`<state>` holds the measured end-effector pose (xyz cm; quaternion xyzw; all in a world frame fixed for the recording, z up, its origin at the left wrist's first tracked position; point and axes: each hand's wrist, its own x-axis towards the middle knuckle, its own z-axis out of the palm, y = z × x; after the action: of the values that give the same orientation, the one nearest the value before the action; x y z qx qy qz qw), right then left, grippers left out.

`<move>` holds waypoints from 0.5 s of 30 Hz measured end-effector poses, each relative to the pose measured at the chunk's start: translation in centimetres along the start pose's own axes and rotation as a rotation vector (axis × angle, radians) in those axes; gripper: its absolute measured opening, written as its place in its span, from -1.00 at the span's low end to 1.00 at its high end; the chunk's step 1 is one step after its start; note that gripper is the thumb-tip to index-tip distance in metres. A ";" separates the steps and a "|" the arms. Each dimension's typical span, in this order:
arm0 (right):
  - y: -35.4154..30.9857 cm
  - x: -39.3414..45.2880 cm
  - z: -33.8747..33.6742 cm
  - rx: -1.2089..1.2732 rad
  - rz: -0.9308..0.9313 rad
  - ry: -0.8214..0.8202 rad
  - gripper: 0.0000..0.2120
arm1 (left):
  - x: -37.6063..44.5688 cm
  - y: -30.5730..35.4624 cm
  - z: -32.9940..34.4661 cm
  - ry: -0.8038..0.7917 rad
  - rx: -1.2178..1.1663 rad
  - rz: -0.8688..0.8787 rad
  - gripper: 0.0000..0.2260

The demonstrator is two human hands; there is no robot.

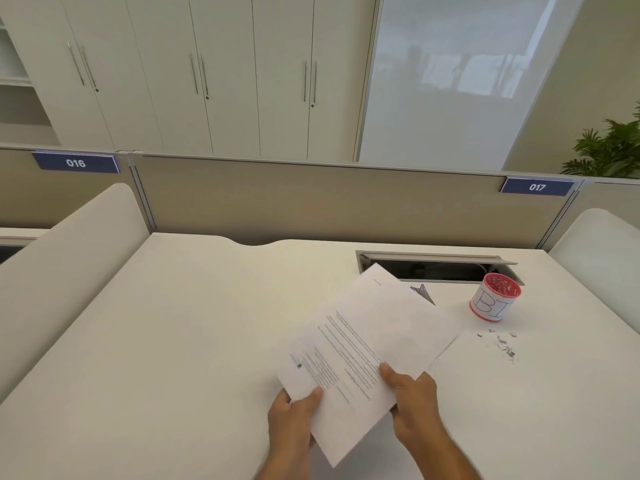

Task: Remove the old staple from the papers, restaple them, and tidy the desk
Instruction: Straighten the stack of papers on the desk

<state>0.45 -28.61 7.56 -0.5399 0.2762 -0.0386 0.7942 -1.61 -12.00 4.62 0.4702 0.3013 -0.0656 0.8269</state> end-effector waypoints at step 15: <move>-3.8 1.5 -1.4 -0.582 -0.386 -0.119 -0.87 | 3.2 5.9 -1.2 -0.333 0.686 0.492 -0.88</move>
<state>1.94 -31.88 9.97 -0.7870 0.1220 -0.0763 0.5999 2.76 -7.24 6.78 0.7577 0.0045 -0.0378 0.6514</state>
